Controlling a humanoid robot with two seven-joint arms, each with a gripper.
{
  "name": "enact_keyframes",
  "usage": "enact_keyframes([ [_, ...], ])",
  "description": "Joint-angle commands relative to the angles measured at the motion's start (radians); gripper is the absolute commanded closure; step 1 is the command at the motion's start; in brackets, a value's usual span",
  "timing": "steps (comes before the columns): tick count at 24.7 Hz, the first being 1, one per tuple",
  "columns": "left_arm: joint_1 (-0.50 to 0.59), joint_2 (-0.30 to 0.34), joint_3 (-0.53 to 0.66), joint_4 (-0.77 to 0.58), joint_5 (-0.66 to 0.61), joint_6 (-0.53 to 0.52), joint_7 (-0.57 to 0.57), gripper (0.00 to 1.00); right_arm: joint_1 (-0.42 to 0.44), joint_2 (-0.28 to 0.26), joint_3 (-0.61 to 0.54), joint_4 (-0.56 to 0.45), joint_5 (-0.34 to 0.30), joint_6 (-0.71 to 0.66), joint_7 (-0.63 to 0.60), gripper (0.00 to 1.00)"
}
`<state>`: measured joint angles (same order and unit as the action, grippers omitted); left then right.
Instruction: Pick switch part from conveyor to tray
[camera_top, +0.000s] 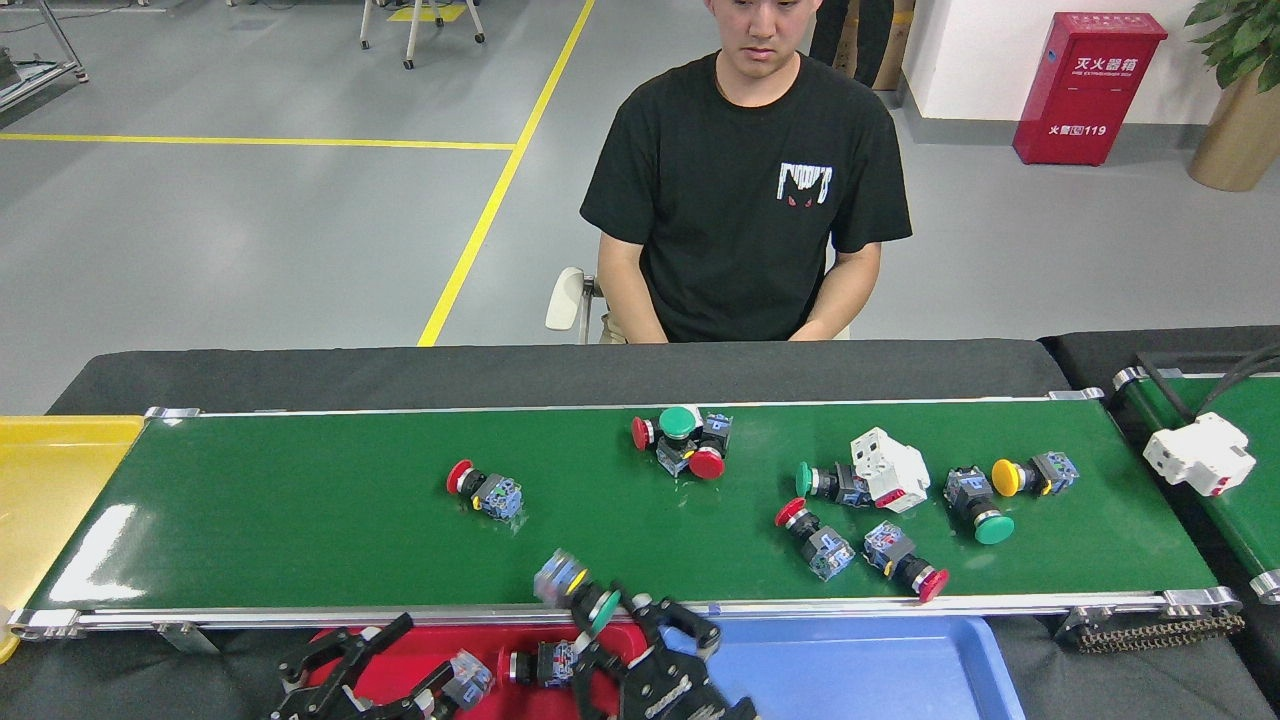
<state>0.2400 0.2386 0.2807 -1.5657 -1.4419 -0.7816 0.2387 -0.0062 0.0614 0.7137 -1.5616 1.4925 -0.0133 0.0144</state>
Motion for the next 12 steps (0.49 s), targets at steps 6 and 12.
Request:
enact_keyframes([
  [6,0.035,-0.128,0.336,0.026,0.011,-0.004,0.001,0.0,0.081,0.011,-0.215,-0.098,-0.006,0.11,-0.036,0.0],
  [12,0.048,-0.12,0.324,0.024,0.018,0.051,-0.111,0.0,0.235,-0.005,-0.312,-0.112,-0.012,0.391,-0.191,0.0],
])
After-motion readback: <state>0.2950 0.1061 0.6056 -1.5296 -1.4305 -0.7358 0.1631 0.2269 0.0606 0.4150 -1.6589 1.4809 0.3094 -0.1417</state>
